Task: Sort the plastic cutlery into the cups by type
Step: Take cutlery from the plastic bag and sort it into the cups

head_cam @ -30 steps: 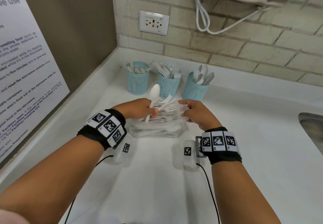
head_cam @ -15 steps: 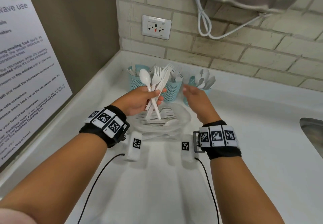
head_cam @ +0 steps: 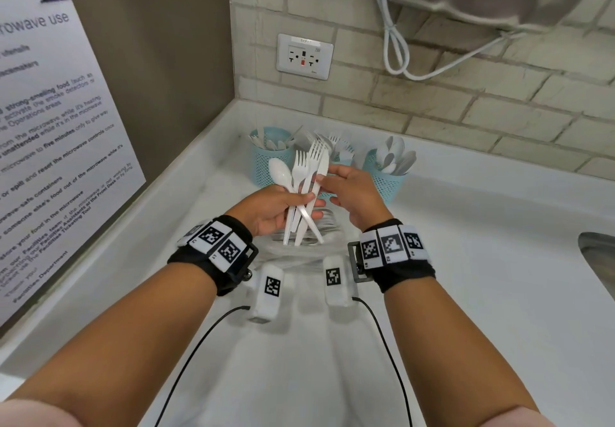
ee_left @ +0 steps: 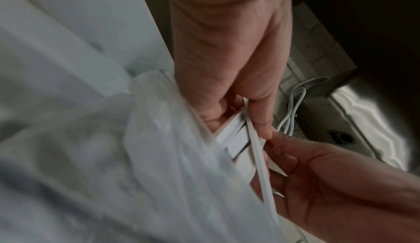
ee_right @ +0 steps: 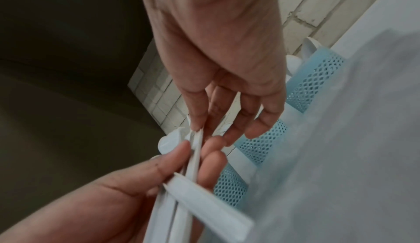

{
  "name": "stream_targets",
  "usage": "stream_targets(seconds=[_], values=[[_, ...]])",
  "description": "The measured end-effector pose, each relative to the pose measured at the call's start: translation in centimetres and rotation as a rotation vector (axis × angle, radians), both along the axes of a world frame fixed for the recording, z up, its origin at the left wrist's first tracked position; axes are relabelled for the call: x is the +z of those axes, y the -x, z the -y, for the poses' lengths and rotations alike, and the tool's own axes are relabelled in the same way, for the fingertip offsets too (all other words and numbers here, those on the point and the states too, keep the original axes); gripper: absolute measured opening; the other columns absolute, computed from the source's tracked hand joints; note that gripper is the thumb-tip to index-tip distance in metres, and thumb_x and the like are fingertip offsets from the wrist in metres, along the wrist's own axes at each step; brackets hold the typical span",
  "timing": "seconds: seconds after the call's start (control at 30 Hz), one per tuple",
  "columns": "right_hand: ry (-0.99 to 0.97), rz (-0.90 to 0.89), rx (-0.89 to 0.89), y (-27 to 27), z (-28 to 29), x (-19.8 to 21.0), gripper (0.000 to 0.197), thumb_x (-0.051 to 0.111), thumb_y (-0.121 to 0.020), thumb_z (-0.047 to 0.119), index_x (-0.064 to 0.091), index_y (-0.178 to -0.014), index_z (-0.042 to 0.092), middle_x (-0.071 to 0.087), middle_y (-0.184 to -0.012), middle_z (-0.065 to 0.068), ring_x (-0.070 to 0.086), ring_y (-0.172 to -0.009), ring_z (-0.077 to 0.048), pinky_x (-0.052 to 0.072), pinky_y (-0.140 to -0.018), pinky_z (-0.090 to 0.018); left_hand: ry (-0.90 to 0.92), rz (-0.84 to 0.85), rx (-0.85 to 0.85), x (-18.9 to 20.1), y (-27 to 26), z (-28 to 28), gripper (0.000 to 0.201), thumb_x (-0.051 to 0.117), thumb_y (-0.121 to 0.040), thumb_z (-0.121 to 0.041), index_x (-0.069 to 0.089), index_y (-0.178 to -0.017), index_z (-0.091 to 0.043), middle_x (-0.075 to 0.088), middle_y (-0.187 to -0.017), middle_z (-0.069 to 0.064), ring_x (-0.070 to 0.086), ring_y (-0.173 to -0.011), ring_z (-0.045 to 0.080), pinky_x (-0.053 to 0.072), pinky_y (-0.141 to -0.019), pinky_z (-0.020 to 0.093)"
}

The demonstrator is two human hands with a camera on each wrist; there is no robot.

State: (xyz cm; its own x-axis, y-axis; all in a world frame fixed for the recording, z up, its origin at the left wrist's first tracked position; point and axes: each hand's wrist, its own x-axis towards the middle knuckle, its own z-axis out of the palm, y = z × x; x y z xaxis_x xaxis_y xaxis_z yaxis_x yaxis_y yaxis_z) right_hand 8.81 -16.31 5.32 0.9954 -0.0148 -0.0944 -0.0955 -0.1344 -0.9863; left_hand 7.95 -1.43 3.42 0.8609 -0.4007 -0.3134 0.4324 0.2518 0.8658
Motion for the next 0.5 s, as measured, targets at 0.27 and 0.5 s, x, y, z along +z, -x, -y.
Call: stream_targets(seconds=[0.27,0.5], values=[[0.037,-0.053,0.046,-2.4,-0.9,1.2,0.015,0.060,-0.087,0.000,0.061,-0.102,0.002,0.064,-0.086,-0.010,0.050,-0.057,-0.008,0.040,-0.041,-0.012,-0.014,0.006,0.047,0.4,-0.3,-1.4,0.018,0.048,-0.095,-0.006,0.061,-0.106,-0.003,0.074,-0.083,0.012,0.072,-0.074,0.021,0.060,-0.070,0.031],[0.004,0.145,-0.060,-6.9,-2.2,6.9,0.019,0.053,-0.088,-0.001,0.049,-0.076,0.013,0.065,-0.078,-0.006,0.051,-0.053,-0.010,0.041,-0.045,-0.017,-0.007,-0.020,0.219,0.8,-1.3,-3.9,0.014,0.047,-0.096,-0.008,0.060,-0.102,-0.005,0.071,-0.089,0.009,0.072,-0.068,0.016,0.059,-0.058,0.026]])
